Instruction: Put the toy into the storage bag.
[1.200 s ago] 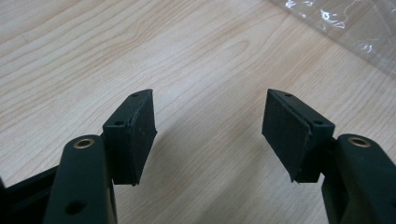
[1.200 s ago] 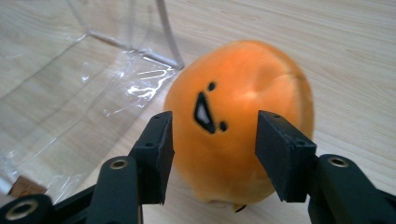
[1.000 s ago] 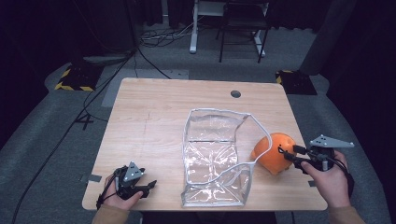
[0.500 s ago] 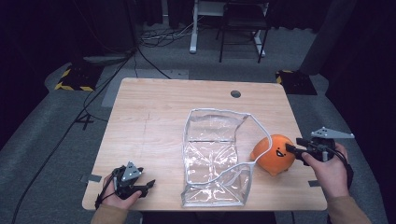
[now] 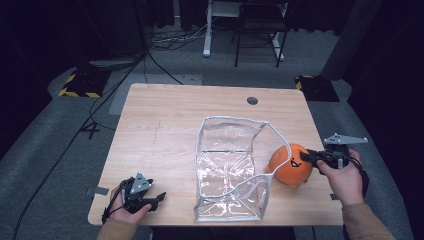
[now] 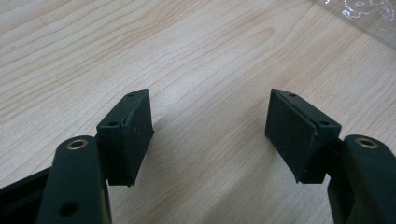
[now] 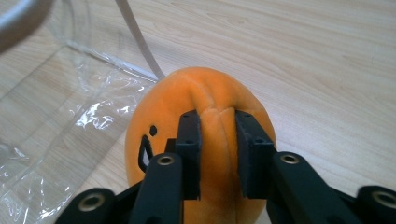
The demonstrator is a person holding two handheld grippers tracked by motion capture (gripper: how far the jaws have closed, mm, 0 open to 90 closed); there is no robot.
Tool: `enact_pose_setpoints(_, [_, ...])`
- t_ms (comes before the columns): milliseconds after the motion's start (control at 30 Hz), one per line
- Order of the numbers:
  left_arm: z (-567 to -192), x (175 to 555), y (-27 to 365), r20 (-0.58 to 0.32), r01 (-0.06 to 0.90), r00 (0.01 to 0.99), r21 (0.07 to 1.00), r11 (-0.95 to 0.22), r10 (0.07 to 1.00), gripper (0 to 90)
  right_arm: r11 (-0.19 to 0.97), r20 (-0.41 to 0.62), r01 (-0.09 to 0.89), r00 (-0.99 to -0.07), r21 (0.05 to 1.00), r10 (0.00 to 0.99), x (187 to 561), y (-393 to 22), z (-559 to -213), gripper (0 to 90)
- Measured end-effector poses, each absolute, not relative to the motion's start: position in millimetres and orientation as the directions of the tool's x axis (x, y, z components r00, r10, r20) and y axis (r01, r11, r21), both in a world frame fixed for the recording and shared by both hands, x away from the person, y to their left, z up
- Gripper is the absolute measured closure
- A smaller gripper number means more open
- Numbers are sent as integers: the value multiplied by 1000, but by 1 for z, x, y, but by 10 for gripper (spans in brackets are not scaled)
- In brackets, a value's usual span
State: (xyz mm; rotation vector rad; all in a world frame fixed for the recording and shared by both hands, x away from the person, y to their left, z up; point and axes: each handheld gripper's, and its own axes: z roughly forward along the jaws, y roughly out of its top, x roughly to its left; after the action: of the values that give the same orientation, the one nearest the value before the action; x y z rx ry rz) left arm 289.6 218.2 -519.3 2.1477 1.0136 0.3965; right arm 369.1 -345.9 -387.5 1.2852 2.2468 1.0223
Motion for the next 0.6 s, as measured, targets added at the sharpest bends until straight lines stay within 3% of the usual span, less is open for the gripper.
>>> enact_pose_setpoints(200, [-519,291,218,-23,542,644,719,-435,764,316,385,-27,562,-541,732,841,363,-342,-365,759])
enact_pose_setpoints(600, [-519,292,217,-23,544,643,718,-435,765,315,377,-36,531,-543,759,839,352,-352,-326,758])
